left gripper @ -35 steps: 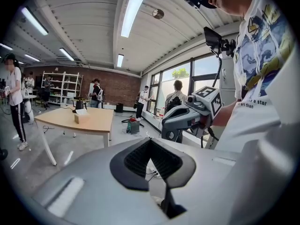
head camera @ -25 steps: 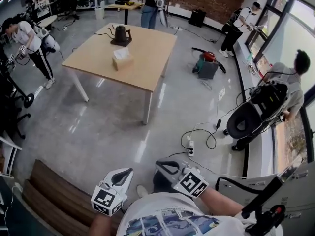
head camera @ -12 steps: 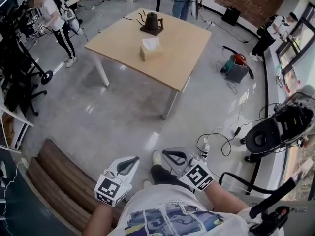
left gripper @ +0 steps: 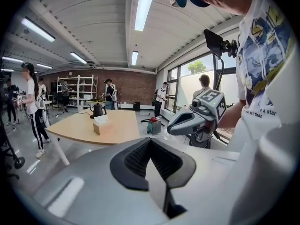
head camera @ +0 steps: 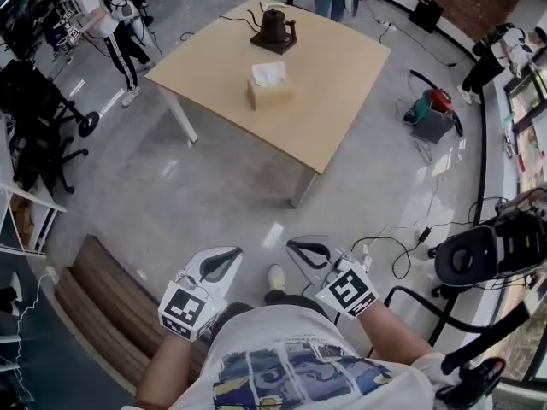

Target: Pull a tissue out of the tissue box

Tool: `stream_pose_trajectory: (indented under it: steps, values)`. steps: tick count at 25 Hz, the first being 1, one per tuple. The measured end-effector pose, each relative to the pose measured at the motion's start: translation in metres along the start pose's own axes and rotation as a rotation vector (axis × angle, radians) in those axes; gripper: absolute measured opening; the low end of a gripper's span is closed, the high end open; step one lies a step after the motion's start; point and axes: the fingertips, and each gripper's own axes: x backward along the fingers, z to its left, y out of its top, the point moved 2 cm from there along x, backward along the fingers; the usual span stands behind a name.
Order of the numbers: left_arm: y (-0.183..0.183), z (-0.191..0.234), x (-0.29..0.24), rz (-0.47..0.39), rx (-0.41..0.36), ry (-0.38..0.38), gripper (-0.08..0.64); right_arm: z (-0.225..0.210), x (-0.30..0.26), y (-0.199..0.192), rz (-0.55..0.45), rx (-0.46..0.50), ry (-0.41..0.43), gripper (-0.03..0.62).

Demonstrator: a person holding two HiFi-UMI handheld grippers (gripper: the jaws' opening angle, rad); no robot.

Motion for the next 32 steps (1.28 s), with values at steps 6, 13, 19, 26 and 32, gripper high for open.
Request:
stream_pose_trajectory:
  steps: [6,13,19,26,32]
  values:
    - [0.017,0.033,-0.044,-0.003,0.001,0.001,0.005,-0.046,-0.021,-0.008,0.012,-0.015,0.011,0.003]
    - [0.026,0.097,-0.079,0.002,0.004,-0.034,0.005,-0.098,-0.067,0.003,0.030,-0.038,-0.014,0.003]
    - [0.047,0.172,-0.113,-0.014,-0.009,-0.118,0.005,-0.151,-0.116,0.029,0.049,-0.040,-0.095,0.003]
    - [0.072,0.248,-0.139,-0.017,-0.051,-0.239,0.005,-0.193,-0.169,0.065,0.057,-0.076,-0.194,0.003]
    - [0.069,0.294,-0.170,0.013,-0.046,-0.314,0.005,-0.213,-0.204,0.073,0.080,-0.111,-0.248,0.003]
